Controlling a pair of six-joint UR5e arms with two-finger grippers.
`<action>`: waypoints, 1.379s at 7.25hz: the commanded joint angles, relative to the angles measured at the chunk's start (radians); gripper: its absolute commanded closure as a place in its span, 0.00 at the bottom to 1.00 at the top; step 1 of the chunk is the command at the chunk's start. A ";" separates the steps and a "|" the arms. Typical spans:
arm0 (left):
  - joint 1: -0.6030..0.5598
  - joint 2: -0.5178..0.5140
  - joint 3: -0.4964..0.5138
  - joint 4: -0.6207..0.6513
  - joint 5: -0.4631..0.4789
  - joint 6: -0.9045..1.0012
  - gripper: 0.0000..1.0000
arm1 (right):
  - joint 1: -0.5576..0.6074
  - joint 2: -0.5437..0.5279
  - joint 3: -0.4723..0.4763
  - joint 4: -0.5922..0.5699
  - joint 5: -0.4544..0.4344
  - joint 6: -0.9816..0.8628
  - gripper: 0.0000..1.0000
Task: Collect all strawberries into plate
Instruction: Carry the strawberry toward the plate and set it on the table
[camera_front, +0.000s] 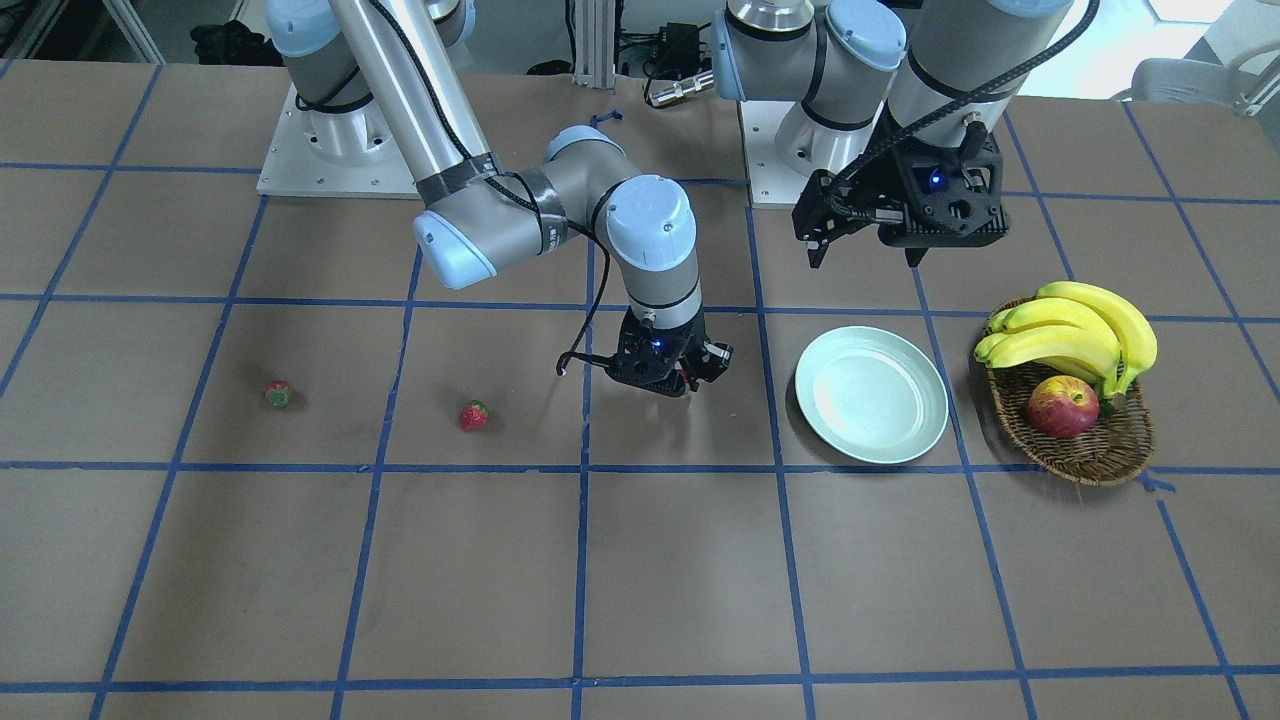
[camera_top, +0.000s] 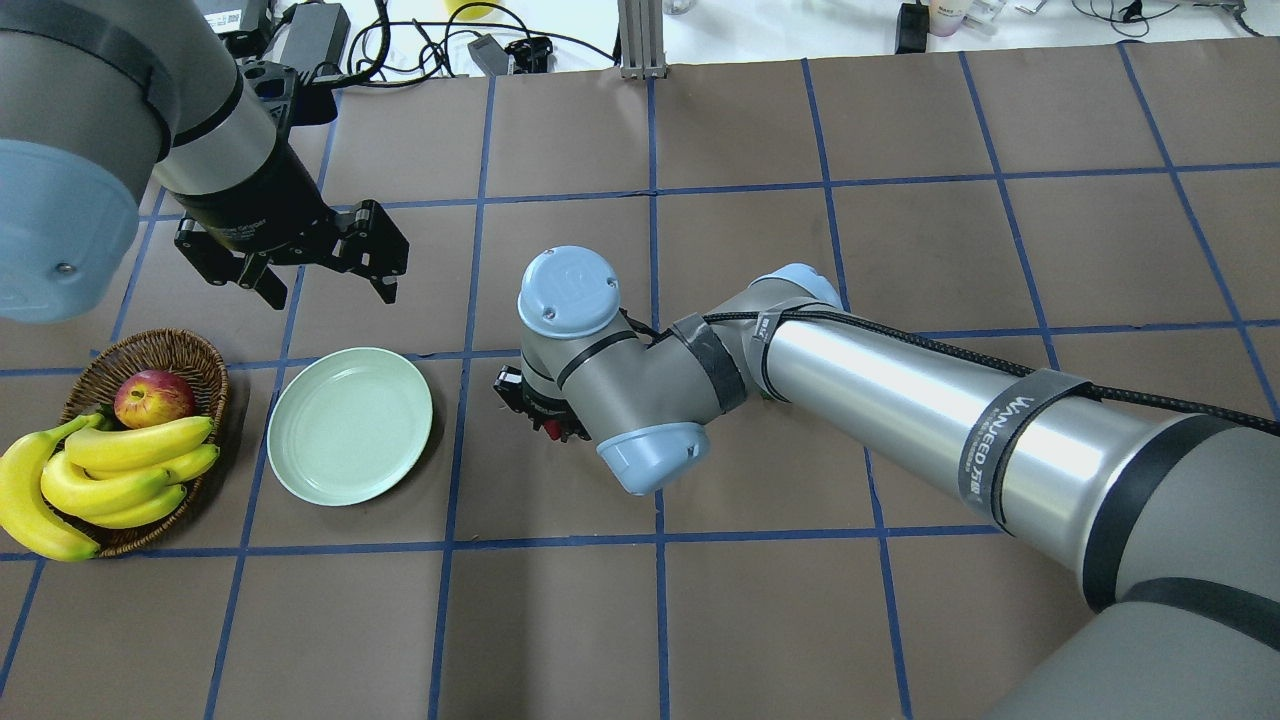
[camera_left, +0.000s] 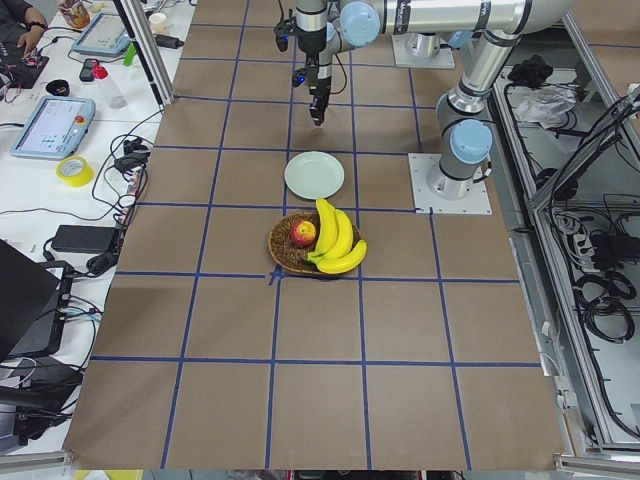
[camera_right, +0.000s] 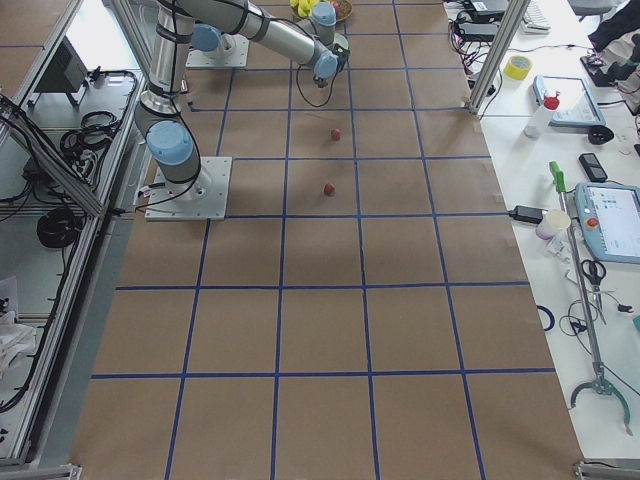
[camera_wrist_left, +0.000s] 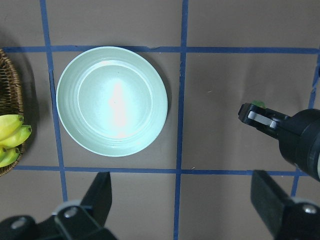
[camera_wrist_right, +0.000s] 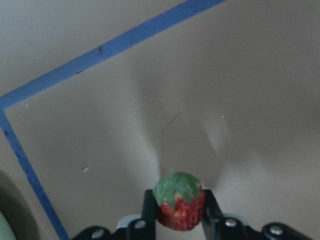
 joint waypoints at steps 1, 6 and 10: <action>0.000 0.004 -0.002 0.006 0.003 0.003 0.00 | 0.000 -0.007 0.007 -0.002 -0.001 0.000 0.11; 0.000 0.001 -0.003 0.006 -0.003 0.003 0.00 | -0.316 -0.232 0.184 0.056 -0.051 -0.413 0.02; 0.000 0.005 0.003 -0.008 0.002 0.001 0.00 | -0.481 -0.247 0.279 0.064 -0.164 -0.271 0.01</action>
